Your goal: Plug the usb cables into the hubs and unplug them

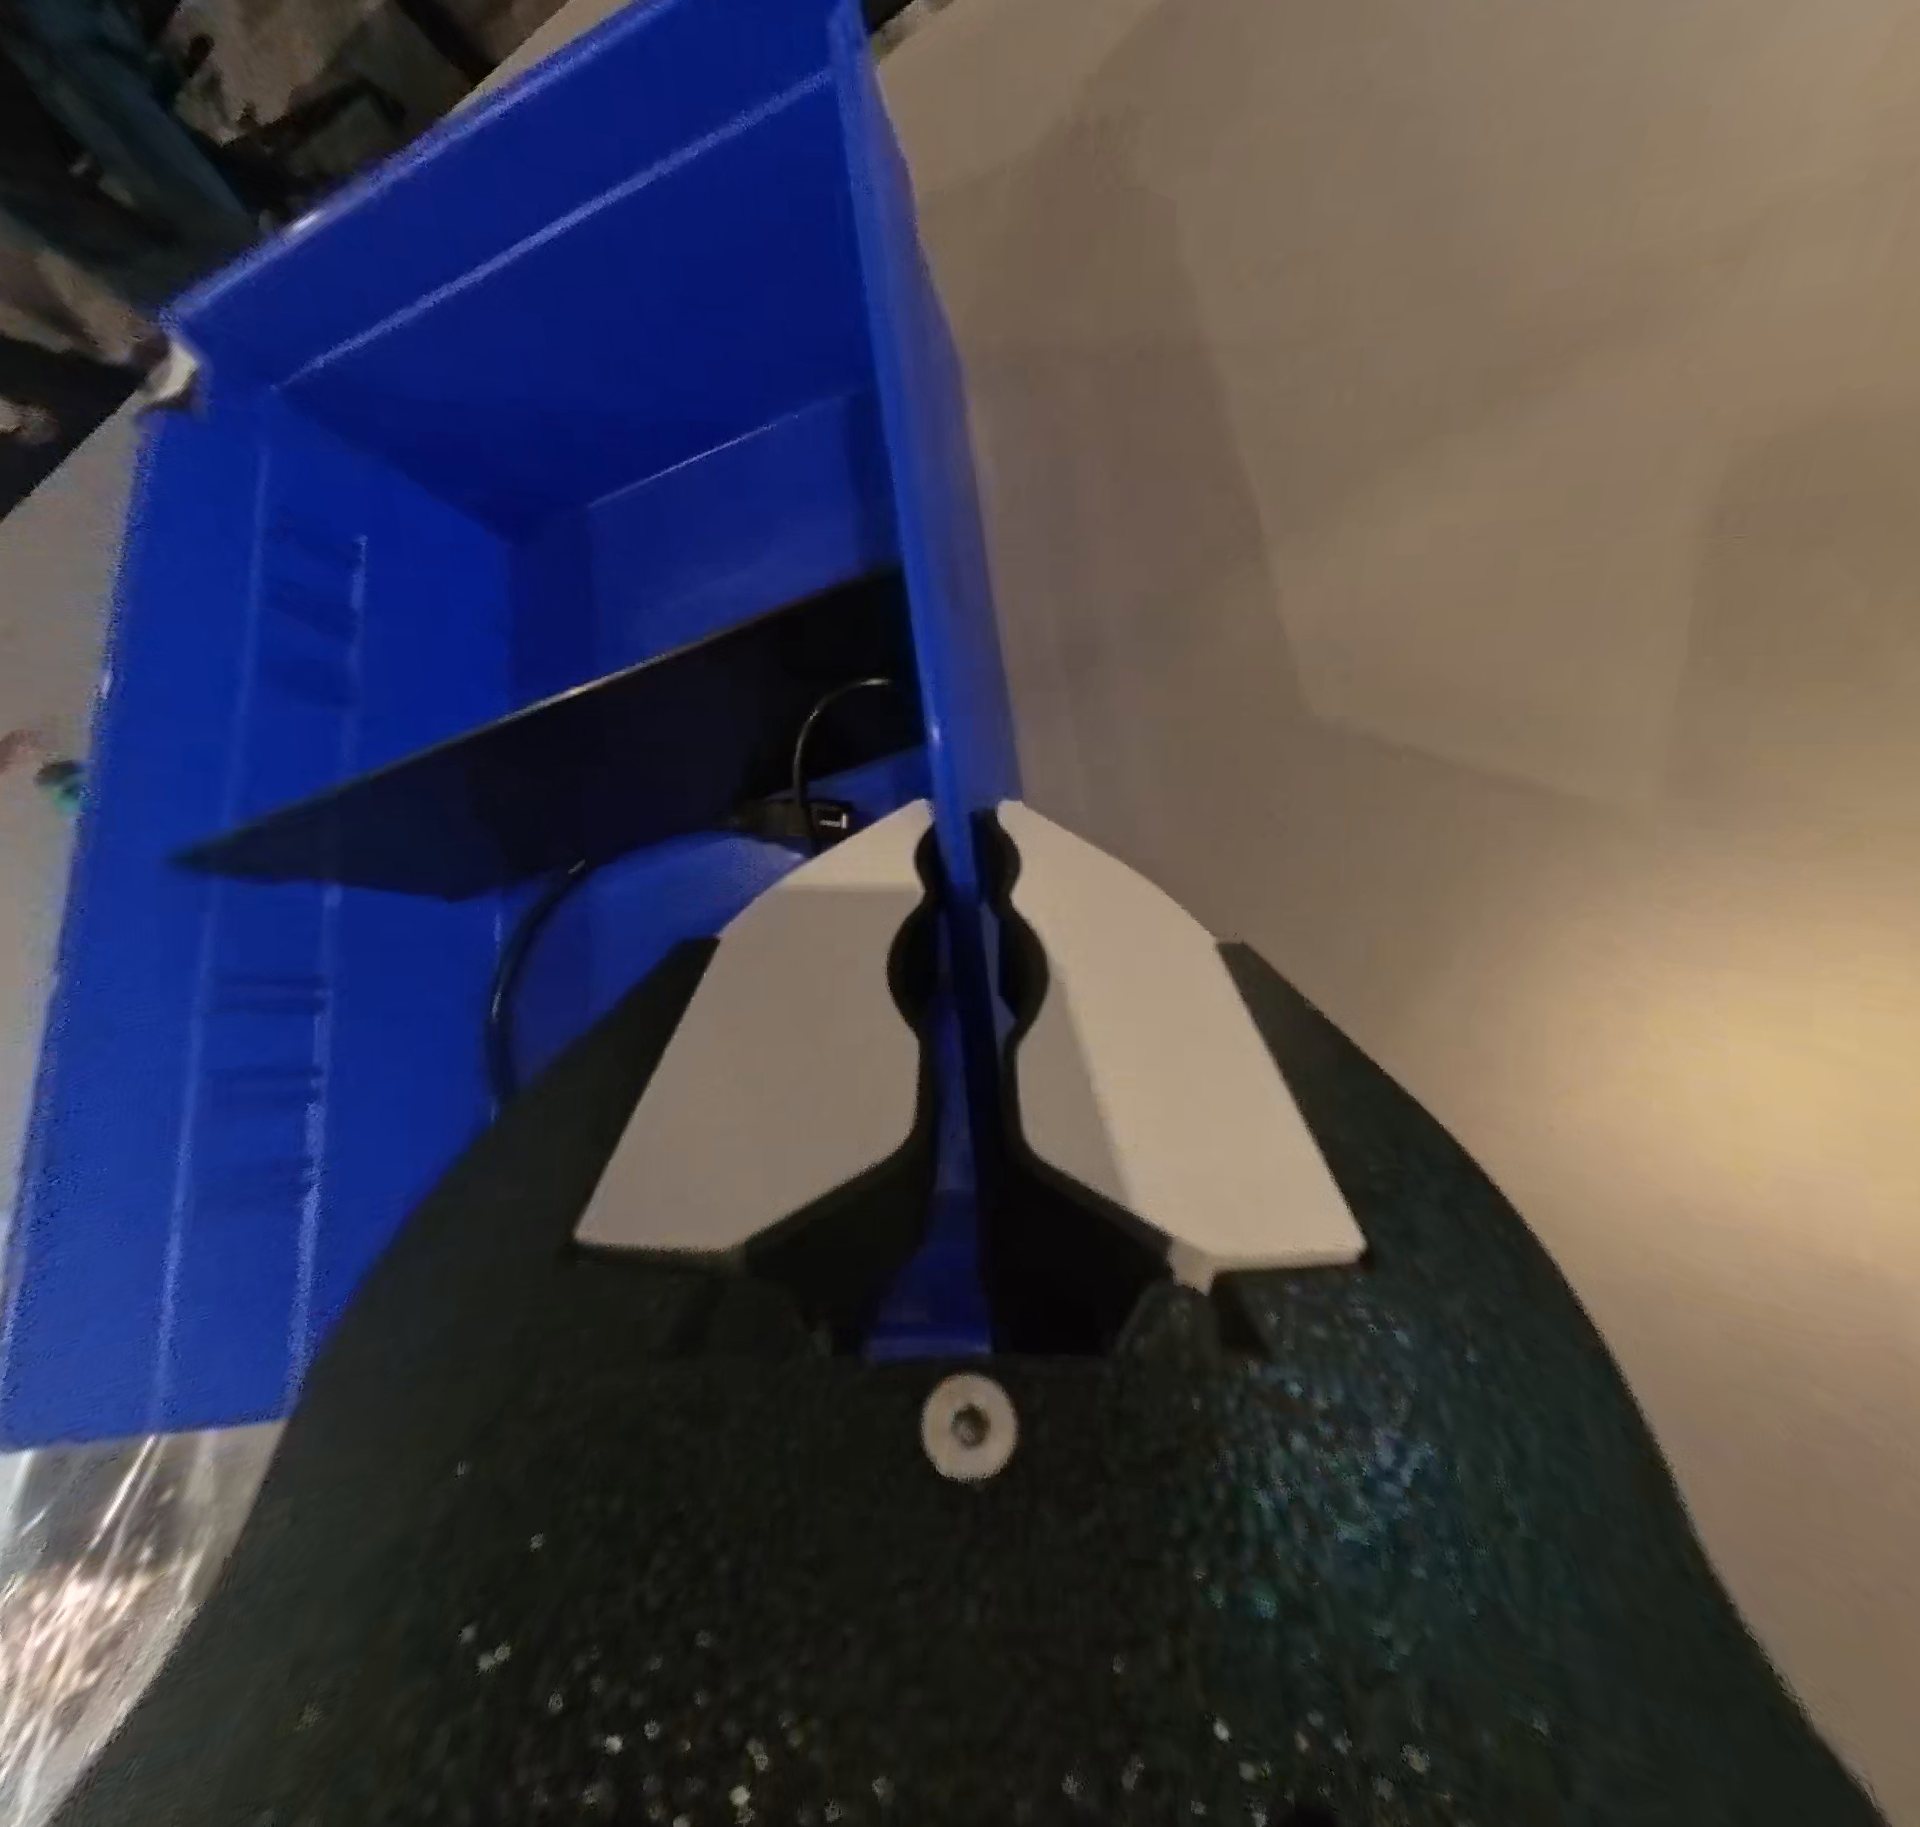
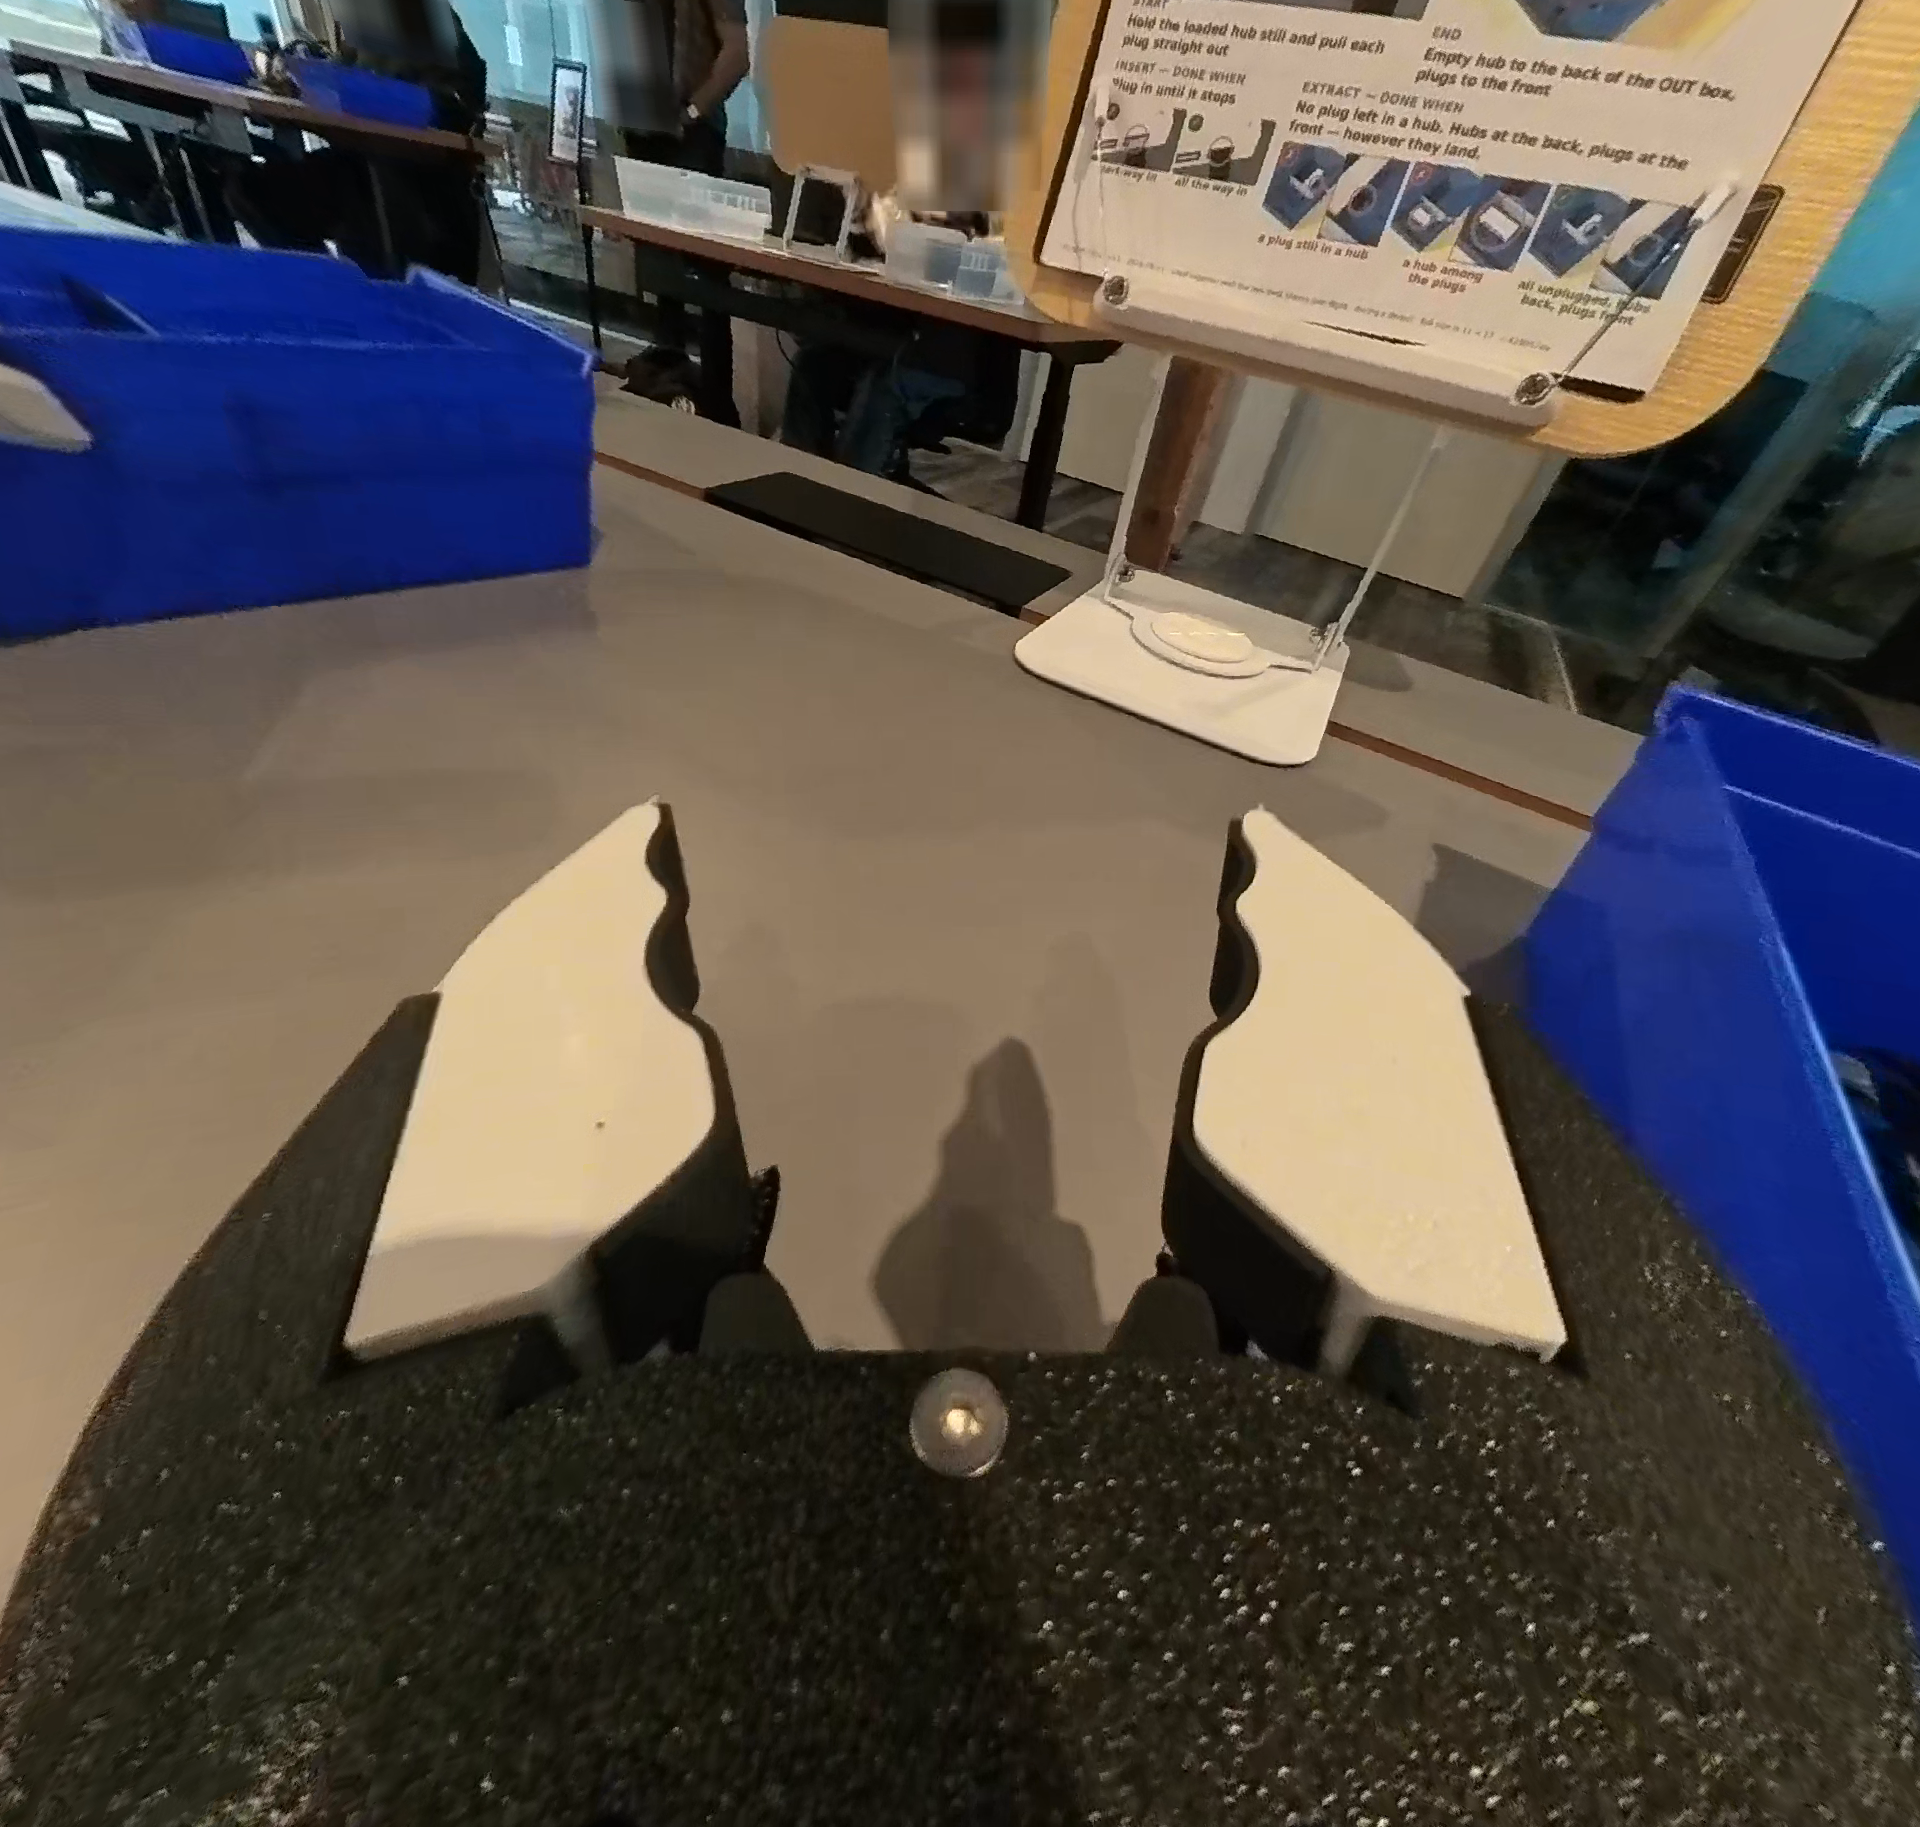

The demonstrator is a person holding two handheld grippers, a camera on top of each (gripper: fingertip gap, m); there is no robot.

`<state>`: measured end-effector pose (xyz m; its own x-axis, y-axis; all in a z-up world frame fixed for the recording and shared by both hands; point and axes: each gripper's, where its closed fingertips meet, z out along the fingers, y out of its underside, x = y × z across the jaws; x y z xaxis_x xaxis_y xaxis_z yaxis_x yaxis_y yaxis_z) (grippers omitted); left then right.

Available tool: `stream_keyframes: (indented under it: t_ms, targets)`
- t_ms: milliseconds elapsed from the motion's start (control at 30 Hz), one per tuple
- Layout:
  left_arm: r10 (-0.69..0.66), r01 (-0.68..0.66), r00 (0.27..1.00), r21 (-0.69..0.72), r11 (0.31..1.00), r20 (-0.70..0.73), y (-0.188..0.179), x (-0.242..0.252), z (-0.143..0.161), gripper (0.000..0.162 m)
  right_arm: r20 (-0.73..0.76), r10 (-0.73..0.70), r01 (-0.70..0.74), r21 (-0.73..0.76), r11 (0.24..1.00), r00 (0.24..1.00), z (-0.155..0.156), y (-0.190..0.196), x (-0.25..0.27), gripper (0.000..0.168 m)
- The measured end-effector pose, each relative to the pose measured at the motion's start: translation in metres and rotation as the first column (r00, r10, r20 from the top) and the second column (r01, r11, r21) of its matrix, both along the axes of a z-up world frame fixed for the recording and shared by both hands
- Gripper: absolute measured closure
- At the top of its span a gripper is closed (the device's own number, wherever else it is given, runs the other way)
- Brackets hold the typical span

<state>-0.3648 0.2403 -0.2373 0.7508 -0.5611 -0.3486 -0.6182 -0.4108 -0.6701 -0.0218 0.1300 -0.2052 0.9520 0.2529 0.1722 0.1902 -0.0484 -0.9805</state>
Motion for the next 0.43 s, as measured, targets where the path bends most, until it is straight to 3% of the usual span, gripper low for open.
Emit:
stream_keyframes:
  t_ms: [167, 433]
  targets:
    - [-0.198, 0.198, 0.980, -0.008, 0.980, 0.033, -0.027, 0.026, 0.000, 0.157, 0.004, -0.024, 0.024, 0.043, 0.999, 1.000, 0.008, -0.001, 0.005, 0.074]
    - [-0.487, 0.490, 0.871, -0.040, 0.871, 0.069, -0.071, 0.063, 0.000, 0.157, 0.030, -0.166, 0.161, 0.138, 0.977, 0.986, 0.023, -0.005, 0.029, 0.078]
